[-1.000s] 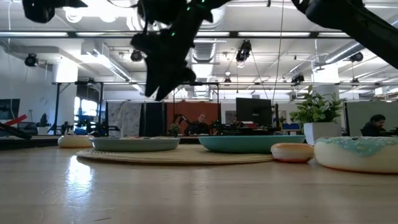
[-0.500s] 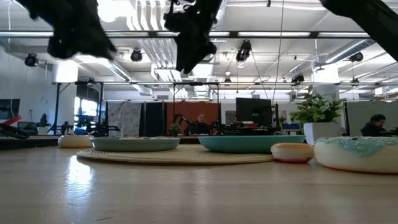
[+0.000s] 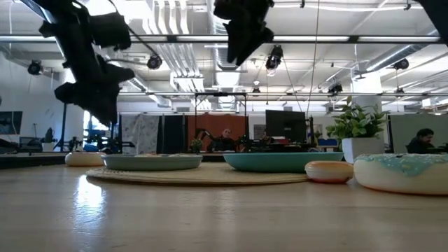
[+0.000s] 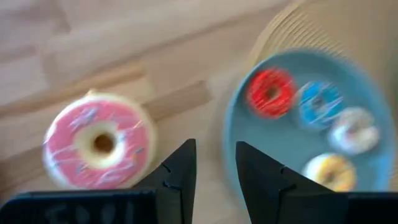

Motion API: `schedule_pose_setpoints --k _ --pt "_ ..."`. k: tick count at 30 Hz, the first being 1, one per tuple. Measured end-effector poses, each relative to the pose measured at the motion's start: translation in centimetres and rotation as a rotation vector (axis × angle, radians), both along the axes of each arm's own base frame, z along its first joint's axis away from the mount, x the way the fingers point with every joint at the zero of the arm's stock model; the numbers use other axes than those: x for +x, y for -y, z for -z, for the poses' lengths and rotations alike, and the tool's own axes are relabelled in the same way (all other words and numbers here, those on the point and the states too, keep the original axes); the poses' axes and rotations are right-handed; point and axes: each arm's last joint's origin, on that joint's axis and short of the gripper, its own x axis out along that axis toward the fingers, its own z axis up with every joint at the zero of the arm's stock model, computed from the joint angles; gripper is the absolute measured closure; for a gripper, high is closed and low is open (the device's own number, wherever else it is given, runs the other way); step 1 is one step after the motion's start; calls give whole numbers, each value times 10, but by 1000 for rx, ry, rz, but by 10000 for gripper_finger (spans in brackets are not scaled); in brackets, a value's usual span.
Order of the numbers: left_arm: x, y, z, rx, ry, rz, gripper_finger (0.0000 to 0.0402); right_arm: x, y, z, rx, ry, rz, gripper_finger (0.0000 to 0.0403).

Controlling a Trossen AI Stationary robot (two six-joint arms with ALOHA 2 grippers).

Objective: Pick & Place donuts
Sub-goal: Put the big pink donut on the light green plate

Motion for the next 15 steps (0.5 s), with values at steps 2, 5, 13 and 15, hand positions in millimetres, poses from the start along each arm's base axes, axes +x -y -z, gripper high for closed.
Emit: schedule_pose_setpoints --k 2,5,13,15 --pt "-2 -5 3 -37 -57 16 314 -5 -2 4 4 5 16 222" --pt "-3 -7 11 -76 -181 60 314 -12 -4 13 16 17 36 223" --pt "0 -13 26 26 -455 59 314 -25 -6 34 43 42 79 224" --pt "3 -14 28 31 -485 92 314 -27 -6 37 48 39 86 224"
